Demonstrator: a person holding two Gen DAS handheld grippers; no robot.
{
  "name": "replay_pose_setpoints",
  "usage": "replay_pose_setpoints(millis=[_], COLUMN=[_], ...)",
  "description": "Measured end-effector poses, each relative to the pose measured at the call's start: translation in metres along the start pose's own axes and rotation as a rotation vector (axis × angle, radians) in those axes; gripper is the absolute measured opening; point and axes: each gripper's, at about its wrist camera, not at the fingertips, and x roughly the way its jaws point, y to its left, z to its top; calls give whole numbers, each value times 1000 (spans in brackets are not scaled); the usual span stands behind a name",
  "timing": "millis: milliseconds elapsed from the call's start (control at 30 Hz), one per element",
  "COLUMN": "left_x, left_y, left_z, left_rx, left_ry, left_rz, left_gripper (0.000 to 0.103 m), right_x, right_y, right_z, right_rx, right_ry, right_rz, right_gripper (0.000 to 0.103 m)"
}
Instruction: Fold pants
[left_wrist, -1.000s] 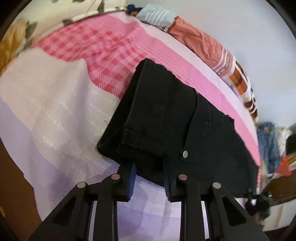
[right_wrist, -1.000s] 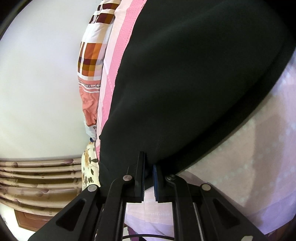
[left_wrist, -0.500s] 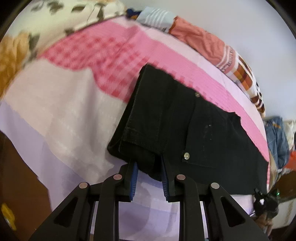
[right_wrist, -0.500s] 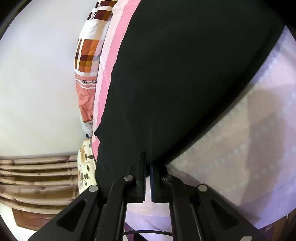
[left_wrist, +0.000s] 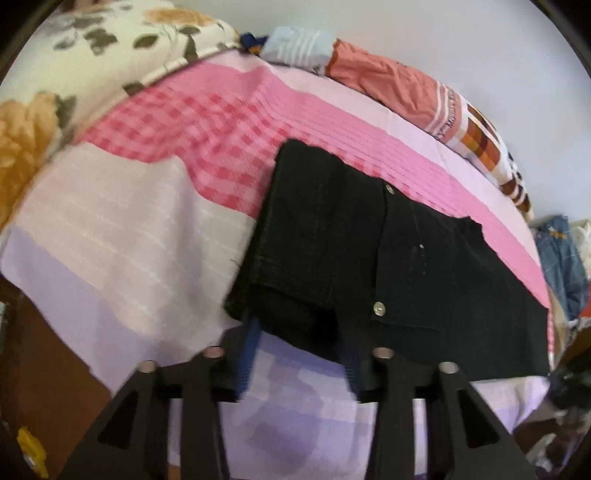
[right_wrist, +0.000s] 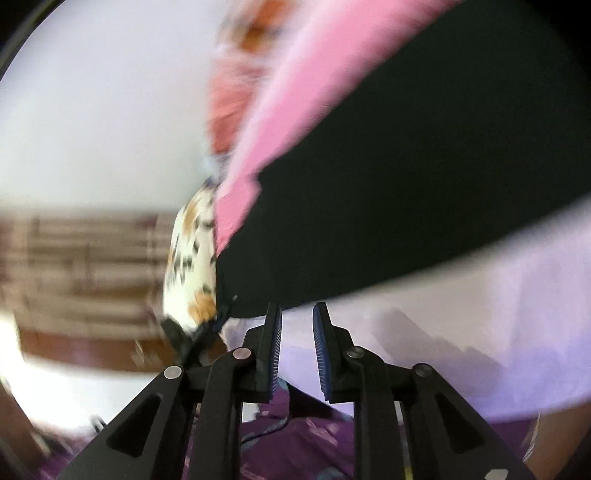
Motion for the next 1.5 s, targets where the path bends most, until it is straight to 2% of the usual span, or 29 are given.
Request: replay_pose_setpoints(millis=[33, 67, 133, 167, 233, 300, 333, 433, 567, 700, 800, 900, 933, 967, 1067, 1300, 1400, 1500], left_x=[-3, -6, -14, -16, -24, -28, -28, -20, 0, 17, 23, 30, 32, 33, 35, 43, 44, 49], left_y=[0, -2, -6, -7, -7, -9, -12, -24, -29, -22, -16, -9, -7, -5, -4, -7, -7, -7], left_z=[0, 0, 3, 4, 7, 10, 11, 16, 20, 21, 22, 22, 21, 21, 20, 22, 21, 20], left_rx=[2, 8, 40, 53, 57, 44, 43, 69, 82, 47, 22, -13, -26, -40, -59, -40, -41, -32], left_ry=[-15, -33, -74, -85, -122, -143, -142, -143, -101, -61, -43, -18, -14, -9, -12, -10, -15, -25], left_rz=[10, 34, 129, 144, 150, 94, 74, 84, 107, 117, 120, 113, 111, 105, 94, 112, 113, 122], left_gripper=[54, 54, 56, 57, 57, 59, 60, 61, 62, 62, 63, 68, 70, 70, 73, 80, 80, 85], right_x=[13, 24, 56, 78, 114, 150, 160, 190, 216, 249, 251, 254, 257, 257, 251, 253, 257, 256], right_y=[23, 35, 55, 65, 80, 90, 90, 91, 84, 77, 80, 81, 80, 78, 70, 68, 71, 65], right_z=[16, 27, 53, 69, 95, 120, 129, 151, 174, 169, 166, 173, 176, 178, 185, 183, 182, 185], right_rx=[-129, -209, -344, -405, -503, -591, -611, -687, -705, -707, -735, -732, -736, -743, -705, -733, -746, -706], right_ry=[-3, -3, 23, 55, 114, 155, 174, 217, 305, 458, 499, 471, 463, 457, 384, 292, 286, 278], right_rz=[-69, -110, -168, -173, -175, -217, -218, -264, -243, -237, -189, -170, -179, -200, -191, -257, -268, -247], right_gripper=[33, 37, 37, 37, 37, 37, 37, 37, 37, 36, 37, 35, 29, 17, 8, 6, 5, 5])
